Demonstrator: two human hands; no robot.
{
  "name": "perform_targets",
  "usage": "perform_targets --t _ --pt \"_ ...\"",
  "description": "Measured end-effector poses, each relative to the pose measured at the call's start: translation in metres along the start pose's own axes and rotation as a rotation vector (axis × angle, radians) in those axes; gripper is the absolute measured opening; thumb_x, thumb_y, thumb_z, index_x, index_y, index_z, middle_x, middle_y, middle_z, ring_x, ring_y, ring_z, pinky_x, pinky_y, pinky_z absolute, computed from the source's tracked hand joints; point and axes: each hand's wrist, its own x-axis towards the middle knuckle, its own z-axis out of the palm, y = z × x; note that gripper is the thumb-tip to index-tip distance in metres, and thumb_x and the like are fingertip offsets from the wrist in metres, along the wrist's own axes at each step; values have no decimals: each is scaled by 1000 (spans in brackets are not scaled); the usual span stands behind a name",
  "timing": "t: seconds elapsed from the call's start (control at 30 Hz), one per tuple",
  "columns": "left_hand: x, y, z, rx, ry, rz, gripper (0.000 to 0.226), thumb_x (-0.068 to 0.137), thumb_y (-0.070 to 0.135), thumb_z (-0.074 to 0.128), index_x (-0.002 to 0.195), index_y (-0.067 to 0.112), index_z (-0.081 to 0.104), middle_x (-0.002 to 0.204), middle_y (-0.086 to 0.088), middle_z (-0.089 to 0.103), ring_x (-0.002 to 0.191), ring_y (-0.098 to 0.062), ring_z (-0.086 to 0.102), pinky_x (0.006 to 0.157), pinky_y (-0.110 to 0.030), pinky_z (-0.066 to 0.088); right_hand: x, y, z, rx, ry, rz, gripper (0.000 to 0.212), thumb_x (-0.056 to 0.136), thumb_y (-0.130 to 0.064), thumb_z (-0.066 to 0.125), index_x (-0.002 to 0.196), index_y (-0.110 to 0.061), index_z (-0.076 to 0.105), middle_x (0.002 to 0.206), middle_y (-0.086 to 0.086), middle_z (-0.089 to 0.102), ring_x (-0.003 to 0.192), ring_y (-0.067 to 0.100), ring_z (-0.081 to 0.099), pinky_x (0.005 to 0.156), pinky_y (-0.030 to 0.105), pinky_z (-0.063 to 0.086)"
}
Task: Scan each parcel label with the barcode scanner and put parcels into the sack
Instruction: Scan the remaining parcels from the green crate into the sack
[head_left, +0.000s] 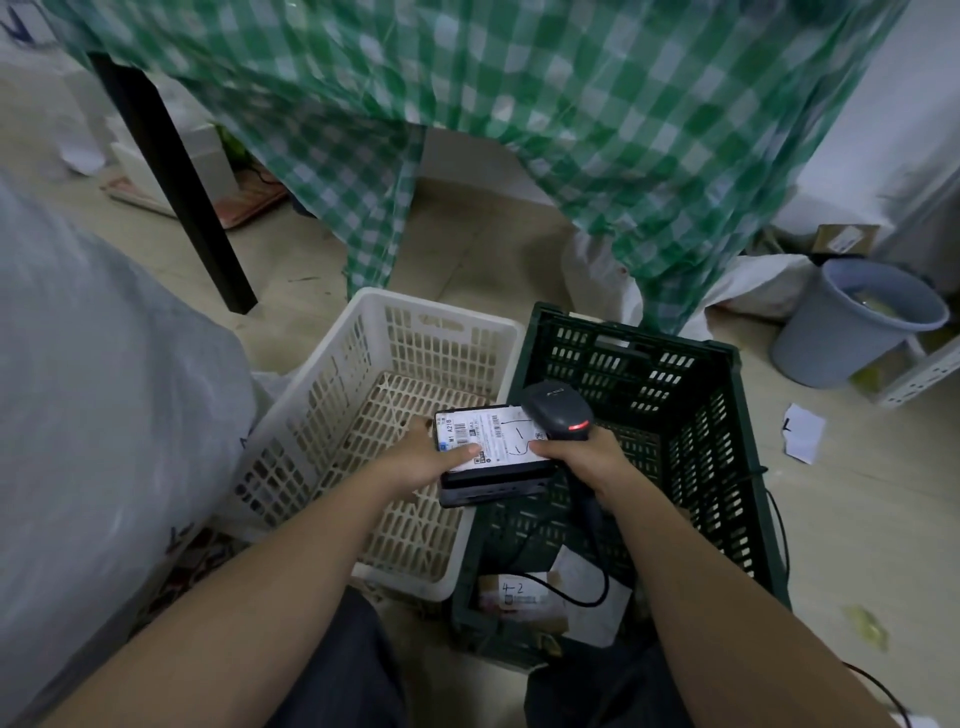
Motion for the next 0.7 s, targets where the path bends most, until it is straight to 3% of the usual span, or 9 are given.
perform_targets --t 0.1,0.2,0.27,0.33,0.4,0.53,0.63,0.7 --pt "-2 1 -3 -96 -60 45 95 86 28 70 153 19 3 146 -4 42 129 -26 45 95 -37 44 3 2 2 -7 20 -57 33 71 0 82 97 -12 64 94 7 67 87 21 64 79 29 48" --pt "-3 0 0 -172 -63 27 86 87 26 70 150 19 11 126 1 52 109 -24 55 81 -43 53 4 0 3 23 14 -74 28 73 2 80 90 -13 63 91 7 67 77 14 63 66 22 49" --pt "-1 0 1 -193 41 34 87 88 23 69 150 14 9 137 -6 48 116 -27 53 89 -42 50 4 1 4 18 -19 -42 25 74 3 79 91 -10 65 86 4 68 73 12 63 61 19 50" --pt "3 0 -2 -153 158 8 86 88 29 68 149 7 11 151 -13 33 132 -31 42 104 -40 38 4 5 7 18 -62 -5 28 75 2 79 100 -2 68 92 9 71 78 19 67 67 27 57" --pt "3 -1 -5 -137 123 -75 86 89 39 65 150 8 13 157 -10 24 139 -32 33 106 -44 34 6 6 10 59 -42 -9 30 77 -3 79 105 1 69 99 16 72 87 27 69 75 37 60" --pt "-10 1 -4 -163 -19 -116 63 96 37 55 149 20 25 155 -7 27 134 -35 38 101 -51 43 11 -2 8 -1 132 -152 20 76 -16 82 90 -15 69 96 8 72 94 25 68 91 41 54" --pt "-11 4 -1 -209 -31 -92 51 99 32 50 146 23 31 152 -8 33 127 -36 46 90 -47 53 8 -5 10 -48 47 -158 25 75 -12 82 97 -13 69 102 9 72 96 23 67 95 40 52" --pt "-9 3 -1 -273 -15 -82 55 99 27 52 147 24 26 147 -8 39 120 -33 52 90 -45 54 5 -7 12 -147 -21 -130 30 75 -10 82 102 -10 70 103 8 71 95 20 65 93 36 51"
